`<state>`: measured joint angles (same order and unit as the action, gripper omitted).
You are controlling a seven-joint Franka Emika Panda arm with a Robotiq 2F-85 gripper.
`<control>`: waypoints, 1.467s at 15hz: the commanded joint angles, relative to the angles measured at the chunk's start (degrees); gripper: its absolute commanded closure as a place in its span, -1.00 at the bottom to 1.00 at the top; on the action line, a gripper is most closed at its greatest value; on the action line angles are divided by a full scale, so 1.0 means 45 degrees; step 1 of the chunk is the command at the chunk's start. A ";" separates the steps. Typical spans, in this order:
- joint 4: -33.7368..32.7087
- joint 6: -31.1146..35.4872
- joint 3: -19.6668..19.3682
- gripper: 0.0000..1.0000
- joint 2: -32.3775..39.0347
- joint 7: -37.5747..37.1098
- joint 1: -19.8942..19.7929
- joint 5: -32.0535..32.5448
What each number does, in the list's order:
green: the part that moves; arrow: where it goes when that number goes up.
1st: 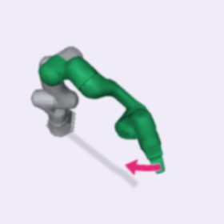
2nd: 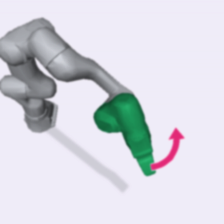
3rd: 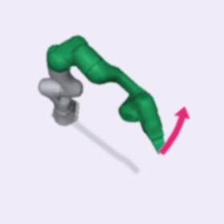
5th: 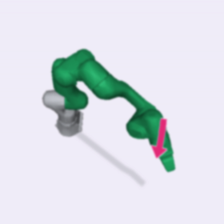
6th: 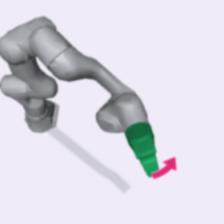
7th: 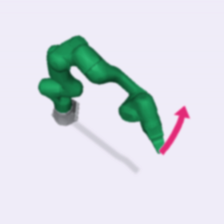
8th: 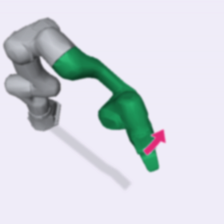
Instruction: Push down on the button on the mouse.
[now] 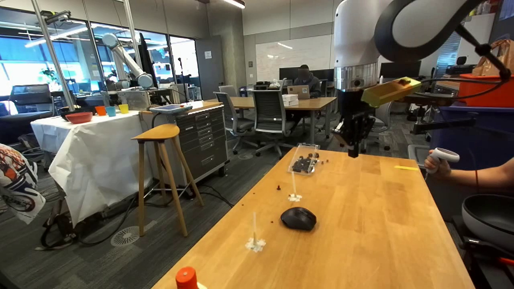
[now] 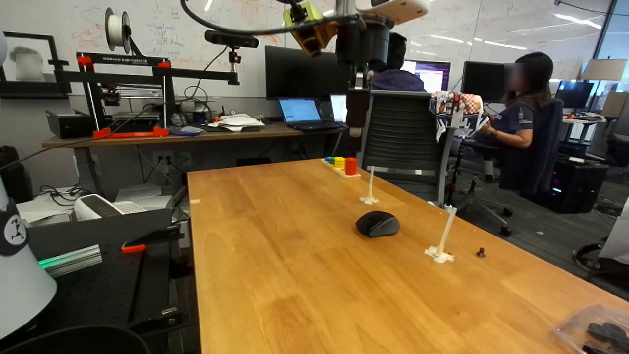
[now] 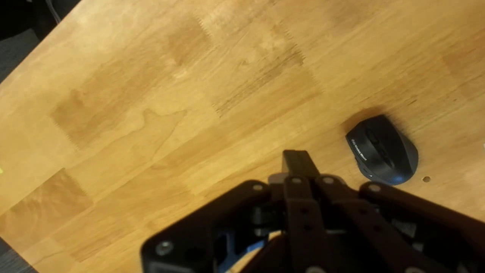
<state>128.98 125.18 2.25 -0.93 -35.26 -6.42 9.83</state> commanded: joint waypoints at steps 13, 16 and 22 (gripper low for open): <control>-0.2213 0.2018 -0.1195 0.99 0.4586 -0.2600 0.1912 0.0206; -0.2485 0.2064 -0.1340 0.99 0.5112 -0.2808 0.2206 0.0150; -0.2987 0.2199 -0.1653 1.00 0.6016 -0.3108 0.2603 0.0251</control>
<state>118.25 134.30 -3.15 23.55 -47.32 3.23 10.25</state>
